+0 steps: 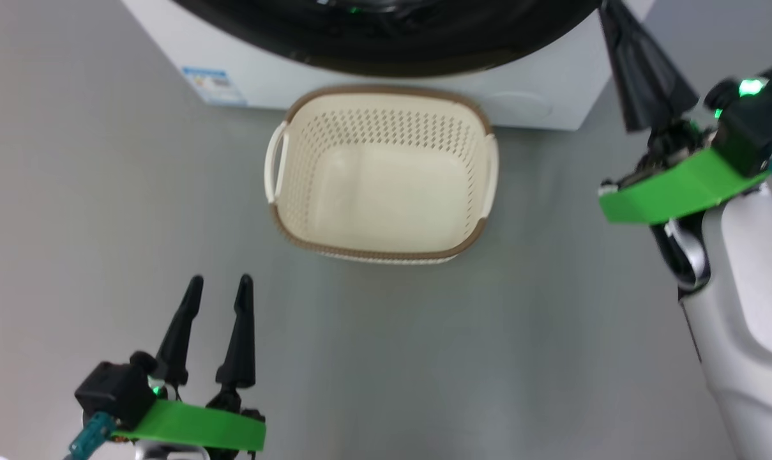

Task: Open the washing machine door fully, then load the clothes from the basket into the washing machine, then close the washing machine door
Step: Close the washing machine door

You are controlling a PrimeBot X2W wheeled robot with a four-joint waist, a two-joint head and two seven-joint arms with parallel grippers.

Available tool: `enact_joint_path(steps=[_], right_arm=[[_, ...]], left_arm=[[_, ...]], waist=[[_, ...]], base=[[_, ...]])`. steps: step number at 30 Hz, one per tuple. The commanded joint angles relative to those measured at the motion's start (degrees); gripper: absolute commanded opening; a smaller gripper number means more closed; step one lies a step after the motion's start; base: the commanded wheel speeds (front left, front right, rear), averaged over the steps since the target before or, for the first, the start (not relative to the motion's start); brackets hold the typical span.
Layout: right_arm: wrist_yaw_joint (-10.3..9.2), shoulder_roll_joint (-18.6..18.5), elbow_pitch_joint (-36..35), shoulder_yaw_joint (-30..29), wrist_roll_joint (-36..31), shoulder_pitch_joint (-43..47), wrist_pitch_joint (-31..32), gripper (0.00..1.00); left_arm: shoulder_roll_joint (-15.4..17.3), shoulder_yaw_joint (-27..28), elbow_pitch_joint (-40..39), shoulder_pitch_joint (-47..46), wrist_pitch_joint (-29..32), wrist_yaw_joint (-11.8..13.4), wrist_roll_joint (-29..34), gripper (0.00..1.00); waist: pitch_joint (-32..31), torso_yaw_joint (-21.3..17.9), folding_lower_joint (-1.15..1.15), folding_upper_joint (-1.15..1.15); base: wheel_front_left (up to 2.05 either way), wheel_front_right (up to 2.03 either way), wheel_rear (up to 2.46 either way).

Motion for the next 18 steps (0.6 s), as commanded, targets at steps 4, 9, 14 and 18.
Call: enact_joint_path(steps=[4,9,14,18], right_arm=[[-0.38,1.44,-3.28,0.99,-0.72,6.48,-0.20,0.80],[-0.38,1.49,-5.11,0.83,-0.98,12.69,-0.20,1.00],[-0.38,1.50,-6.72,-0.97,-1.08,20.30,-0.20,1.00],[-0.38,1.47,-7.34,-2.25,-1.50,25.29,-0.20,1.00]], left_arm=[[0.95,3.10,0.16,2.96,-0.36,-0.09,0.94,1.00],[0.95,4.31,1.22,5.39,-0.36,-0.09,0.88,1.00],[0.95,5.52,1.69,8.05,-0.36,-0.09,0.62,1.00],[0.95,6.47,1.87,9.64,-0.36,-0.09,0.66,1.00]], waist=[[-9.80,-7.66,0.00,0.00],[-14.26,-10.07,0.00,0.00],[-18.45,-11.82,0.00,0.00],[-20.17,-12.76,0.00,0.00]], base=[[0.00,0.00,0.00],[0.00,0.00,0.00],[0.00,0.00,0.00],[0.00,0.00,0.00]])
